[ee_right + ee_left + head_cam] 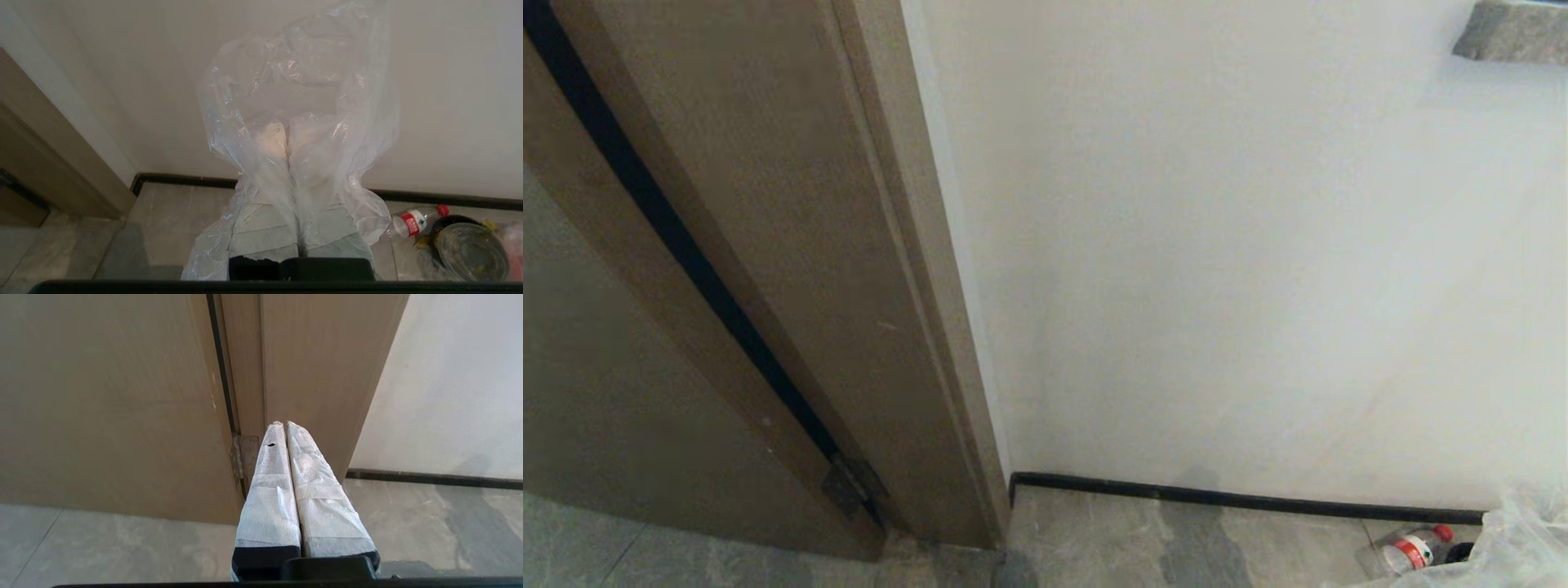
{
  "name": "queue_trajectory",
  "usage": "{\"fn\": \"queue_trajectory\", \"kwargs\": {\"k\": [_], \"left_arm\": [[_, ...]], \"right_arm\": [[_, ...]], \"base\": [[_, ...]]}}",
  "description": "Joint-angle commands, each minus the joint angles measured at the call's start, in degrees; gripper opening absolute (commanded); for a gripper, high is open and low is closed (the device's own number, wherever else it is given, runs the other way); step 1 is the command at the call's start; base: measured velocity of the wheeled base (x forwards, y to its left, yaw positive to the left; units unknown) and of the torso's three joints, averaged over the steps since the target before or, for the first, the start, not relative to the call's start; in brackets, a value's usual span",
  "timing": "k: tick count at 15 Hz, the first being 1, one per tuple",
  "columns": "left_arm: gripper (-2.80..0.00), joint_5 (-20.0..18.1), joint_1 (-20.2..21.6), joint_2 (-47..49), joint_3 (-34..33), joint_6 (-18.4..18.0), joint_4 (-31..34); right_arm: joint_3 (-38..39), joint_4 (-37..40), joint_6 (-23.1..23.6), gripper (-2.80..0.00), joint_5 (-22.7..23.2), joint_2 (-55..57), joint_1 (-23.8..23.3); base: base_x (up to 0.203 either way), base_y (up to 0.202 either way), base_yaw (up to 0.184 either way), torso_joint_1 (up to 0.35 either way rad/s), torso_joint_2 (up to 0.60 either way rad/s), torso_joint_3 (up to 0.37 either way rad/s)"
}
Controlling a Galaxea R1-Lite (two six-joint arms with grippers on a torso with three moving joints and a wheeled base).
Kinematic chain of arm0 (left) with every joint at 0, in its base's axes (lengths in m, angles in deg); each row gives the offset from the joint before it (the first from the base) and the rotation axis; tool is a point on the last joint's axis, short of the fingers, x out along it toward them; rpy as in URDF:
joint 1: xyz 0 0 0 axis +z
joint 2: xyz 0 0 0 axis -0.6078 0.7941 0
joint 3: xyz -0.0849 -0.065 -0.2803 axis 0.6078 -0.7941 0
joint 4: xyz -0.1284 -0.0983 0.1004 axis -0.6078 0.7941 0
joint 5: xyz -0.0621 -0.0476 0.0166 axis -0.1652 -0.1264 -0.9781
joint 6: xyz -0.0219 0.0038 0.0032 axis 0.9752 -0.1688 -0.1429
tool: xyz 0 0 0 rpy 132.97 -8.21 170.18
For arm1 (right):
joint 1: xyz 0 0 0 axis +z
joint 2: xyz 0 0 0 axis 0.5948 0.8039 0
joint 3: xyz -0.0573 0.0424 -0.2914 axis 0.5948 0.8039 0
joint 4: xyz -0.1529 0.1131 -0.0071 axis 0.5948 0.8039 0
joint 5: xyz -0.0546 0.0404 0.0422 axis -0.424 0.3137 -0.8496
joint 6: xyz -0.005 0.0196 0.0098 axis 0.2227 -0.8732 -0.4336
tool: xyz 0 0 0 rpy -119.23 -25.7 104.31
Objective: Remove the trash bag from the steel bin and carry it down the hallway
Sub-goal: Put the trash bag at the door
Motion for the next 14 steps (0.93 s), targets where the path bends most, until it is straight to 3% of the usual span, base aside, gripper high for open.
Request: {"fn": "queue_trajectory", "kwargs": {"k": [1, 14], "left_arm": [[-2.8, 0.03, 0.0, 0.0, 0.0, 0.07, -0.02], [-2.8, 0.08, 0.0, 0.0, 0.0, 0.16, -0.02]], "right_arm": [[0.01, -0.11, 0.08, -2.8, 0.02, -0.01, -0.02], [0.09, -0.02, 0.17, -2.8, 0.11, -0.01, -0.02]], "base": [[0.0, 0.0, 0.0, 0.004, 0.0, -0.19], [0.0, 0.0, 0.0, 0.002, 0.0, -0.2]]}}
